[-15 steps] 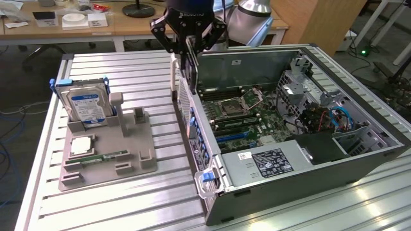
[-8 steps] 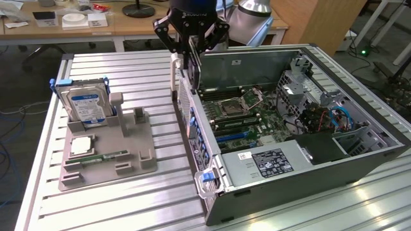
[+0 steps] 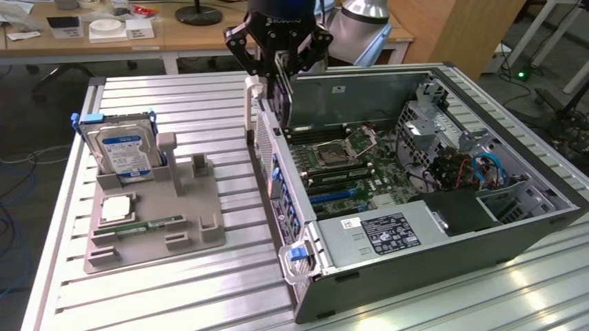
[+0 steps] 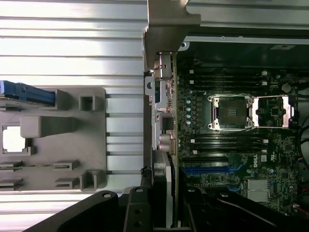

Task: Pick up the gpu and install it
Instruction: 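Pick up the gpu and move the gpu toward the slot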

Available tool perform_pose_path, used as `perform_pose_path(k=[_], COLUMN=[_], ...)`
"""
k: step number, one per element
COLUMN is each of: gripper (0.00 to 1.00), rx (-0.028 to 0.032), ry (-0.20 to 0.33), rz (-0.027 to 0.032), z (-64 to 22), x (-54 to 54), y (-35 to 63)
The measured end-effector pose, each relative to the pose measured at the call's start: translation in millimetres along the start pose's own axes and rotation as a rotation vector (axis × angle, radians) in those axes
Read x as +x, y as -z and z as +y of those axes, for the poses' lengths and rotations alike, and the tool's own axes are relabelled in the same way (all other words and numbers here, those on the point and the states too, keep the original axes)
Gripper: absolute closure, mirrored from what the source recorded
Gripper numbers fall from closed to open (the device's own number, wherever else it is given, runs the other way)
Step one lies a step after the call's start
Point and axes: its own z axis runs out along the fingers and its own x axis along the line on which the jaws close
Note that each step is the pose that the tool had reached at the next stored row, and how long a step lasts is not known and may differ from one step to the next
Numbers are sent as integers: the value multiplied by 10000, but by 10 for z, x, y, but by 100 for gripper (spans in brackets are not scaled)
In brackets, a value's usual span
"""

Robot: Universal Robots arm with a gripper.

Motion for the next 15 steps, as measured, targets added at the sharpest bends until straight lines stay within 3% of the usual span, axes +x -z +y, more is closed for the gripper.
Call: perform_pose_path(k=[15], gripper=[72], rx=[-3], ry=[0], rz=[-1], z=[1], x=[-102], y=[-4])
